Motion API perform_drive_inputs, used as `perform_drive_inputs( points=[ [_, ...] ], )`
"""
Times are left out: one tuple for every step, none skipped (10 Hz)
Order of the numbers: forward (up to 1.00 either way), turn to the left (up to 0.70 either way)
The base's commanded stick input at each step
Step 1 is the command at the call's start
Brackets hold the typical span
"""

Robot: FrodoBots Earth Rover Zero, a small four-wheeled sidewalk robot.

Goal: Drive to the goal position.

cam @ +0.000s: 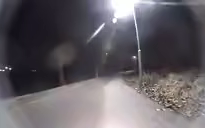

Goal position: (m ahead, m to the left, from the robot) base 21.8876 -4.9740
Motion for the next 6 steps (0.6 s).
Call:
perform_drive_inputs(
  points=[
    [1.0,-0.37],
    [1.0,-0.26],
    [1.0,-0.09],
    [1.0,0.0],
    [1.0,0.0],
    [1.0,0.0]
  ],
)
